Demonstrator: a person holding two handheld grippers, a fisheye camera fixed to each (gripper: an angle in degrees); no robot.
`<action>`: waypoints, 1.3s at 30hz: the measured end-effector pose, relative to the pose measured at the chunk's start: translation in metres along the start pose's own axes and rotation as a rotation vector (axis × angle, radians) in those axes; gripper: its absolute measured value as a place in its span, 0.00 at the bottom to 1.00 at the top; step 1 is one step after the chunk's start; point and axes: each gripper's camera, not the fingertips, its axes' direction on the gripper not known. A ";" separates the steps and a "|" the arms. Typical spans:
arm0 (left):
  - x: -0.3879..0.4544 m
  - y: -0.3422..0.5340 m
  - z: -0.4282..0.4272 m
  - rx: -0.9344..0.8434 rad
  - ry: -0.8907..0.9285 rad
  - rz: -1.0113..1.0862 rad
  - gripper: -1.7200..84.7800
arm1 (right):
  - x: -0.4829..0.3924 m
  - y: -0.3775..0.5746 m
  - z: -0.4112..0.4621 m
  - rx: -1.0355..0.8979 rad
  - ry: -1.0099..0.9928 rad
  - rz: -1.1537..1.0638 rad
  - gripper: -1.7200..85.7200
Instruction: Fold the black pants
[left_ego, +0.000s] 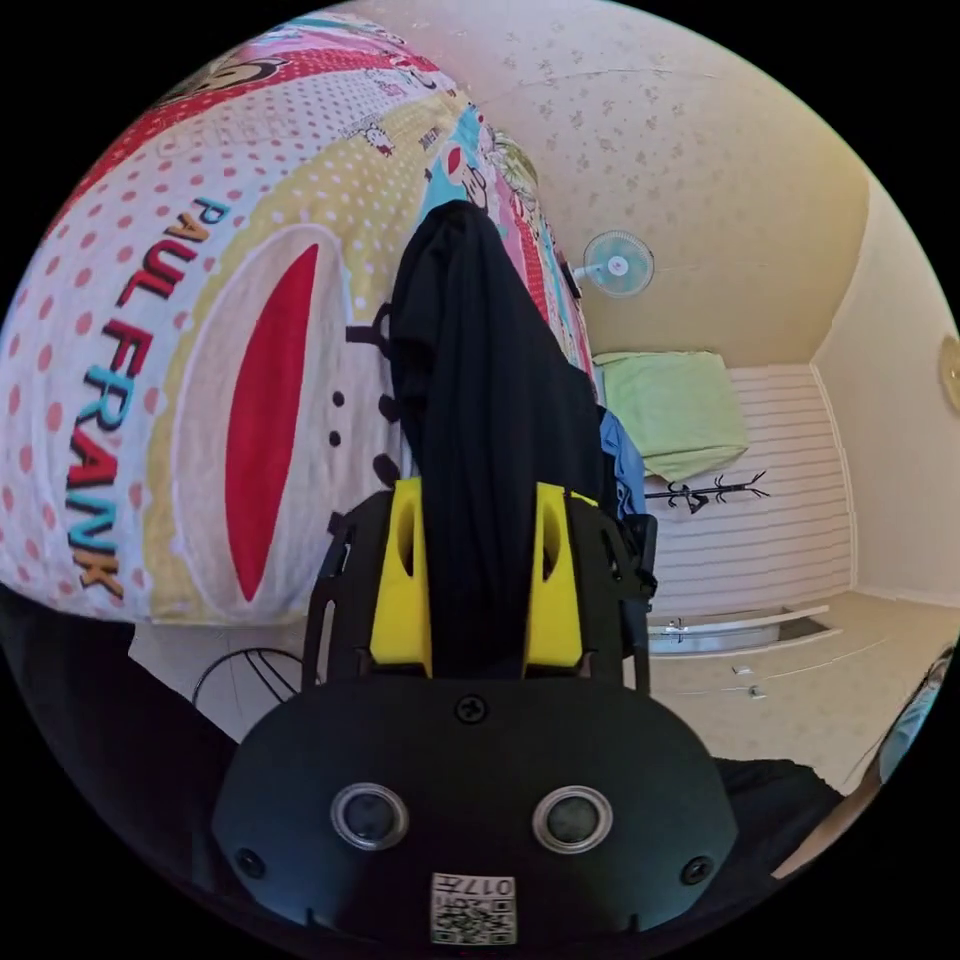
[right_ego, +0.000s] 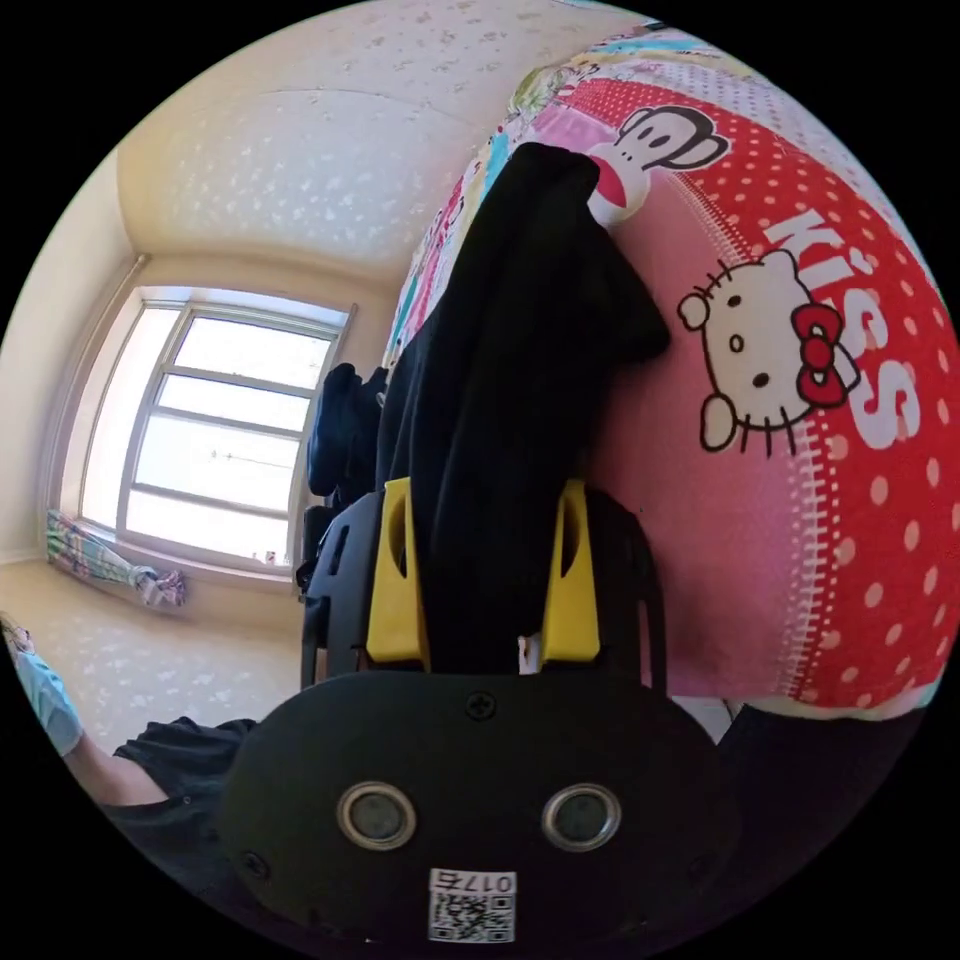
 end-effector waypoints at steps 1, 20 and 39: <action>0.001 0.012 -0.005 -0.002 0.009 0.007 0.18 | 0.001 0.008 -0.003 -0.035 -0.024 0.000 0.22; 0.068 0.089 -0.372 0.808 -0.038 0.357 0.15 | -0.324 0.003 0.143 -0.440 -0.487 -0.863 0.16; -0.124 -0.005 -0.458 0.782 -0.566 -0.132 0.15 | -0.372 0.031 0.395 -0.395 0.028 -0.980 0.09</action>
